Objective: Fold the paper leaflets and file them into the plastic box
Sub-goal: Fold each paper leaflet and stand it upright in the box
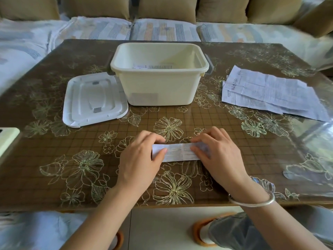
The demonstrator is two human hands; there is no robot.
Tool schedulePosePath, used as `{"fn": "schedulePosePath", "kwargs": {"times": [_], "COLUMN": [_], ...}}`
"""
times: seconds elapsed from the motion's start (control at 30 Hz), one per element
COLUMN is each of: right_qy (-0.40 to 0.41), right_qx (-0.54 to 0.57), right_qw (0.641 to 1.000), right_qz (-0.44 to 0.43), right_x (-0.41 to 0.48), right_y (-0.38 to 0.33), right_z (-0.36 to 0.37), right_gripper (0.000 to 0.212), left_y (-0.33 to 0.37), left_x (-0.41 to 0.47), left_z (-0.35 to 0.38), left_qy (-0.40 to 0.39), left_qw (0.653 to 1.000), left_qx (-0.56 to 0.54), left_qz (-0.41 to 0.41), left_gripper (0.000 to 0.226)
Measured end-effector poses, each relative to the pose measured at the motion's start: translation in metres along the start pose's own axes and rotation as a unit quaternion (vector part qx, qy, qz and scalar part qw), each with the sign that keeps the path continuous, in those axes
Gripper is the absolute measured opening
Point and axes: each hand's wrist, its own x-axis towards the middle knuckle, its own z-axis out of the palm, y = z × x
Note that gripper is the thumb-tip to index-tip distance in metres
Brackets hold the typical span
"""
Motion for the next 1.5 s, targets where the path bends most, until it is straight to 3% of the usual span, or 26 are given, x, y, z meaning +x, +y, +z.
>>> {"fn": "schedulePosePath", "kwargs": {"times": [0.1, 0.23, 0.3, 0.4, 0.53, 0.63, 0.7, 0.8, 0.9, 1.03, 1.2, 1.3, 1.5], "right_qy": [0.011, -0.003, -0.039, -0.052, -0.025, 0.038, 0.059, -0.013, -0.057, -0.073, -0.102, -0.123, -0.151], "right_qx": [-0.021, -0.033, -0.010, -0.040, -0.018, 0.154, 0.324, 0.480, 0.515, 0.527, 0.529, 0.524, 0.567], "right_qw": [1.000, 0.993, 0.991, 0.986, 0.983, 0.987, 0.937, 0.842, 0.809, 0.800, 0.793, 0.795, 0.760], "right_qz": [-0.008, -0.115, -0.127, -0.152, -0.180, -0.038, 0.116, 0.246, 0.276, 0.278, 0.285, 0.281, 0.278], "right_x": [0.002, -0.002, -0.008, -0.009, -0.004, -0.002, 0.000, 0.001, -0.001, -0.005, -0.008, -0.007, -0.003], "right_y": [-0.004, -0.010, -0.009, -0.009, -0.006, -0.012, -0.021, -0.031, -0.038, -0.042, -0.045, -0.045, -0.042], "right_z": [-0.003, -0.007, -0.009, -0.014, -0.015, -0.023, -0.027, -0.029, -0.026, -0.024, -0.022, -0.024, -0.030], "right_gripper": [0.029, 0.013, 0.022, 0.025, 0.021, 0.012, 0.008, 0.013, 0.015, 0.015, 0.010, 0.004, 0.008], "left_y": [0.002, 0.007, 0.004, -0.001, -0.009, -0.008, -0.004, 0.006, 0.018, 0.021, 0.016, 0.016, 0.019], "left_x": [0.003, 0.001, 0.000, 0.001, 0.008, 0.011, 0.008, -0.003, -0.008, -0.008, -0.007, -0.005, -0.003], "left_z": [-0.001, 0.002, 0.000, -0.006, -0.020, -0.026, -0.029, -0.032, -0.033, -0.031, -0.030, -0.029, -0.030], "left_qy": [0.013, 0.011, -0.003, -0.055, -0.126, -0.073, -0.030, -0.090, -0.128, -0.119, -0.147, -0.151, -0.164], "left_qw": [0.998, 0.987, 0.987, 0.990, 0.968, 0.923, 0.908, 0.893, 0.885, 0.864, 0.861, 0.866, 0.854], "left_qx": [0.043, 0.068, 0.045, 0.001, -0.216, -0.368, -0.408, -0.431, -0.433, -0.460, -0.444, -0.428, -0.451], "left_qz": [0.040, 0.148, 0.156, 0.132, -0.002, -0.084, -0.091, -0.096, -0.110, -0.167, -0.200, -0.211, -0.203], "left_gripper": [0.025, 0.017, 0.010, 0.029, 0.037, 0.038, 0.041, 0.040, 0.030, 0.031, 0.011, 0.011, 0.024]}}
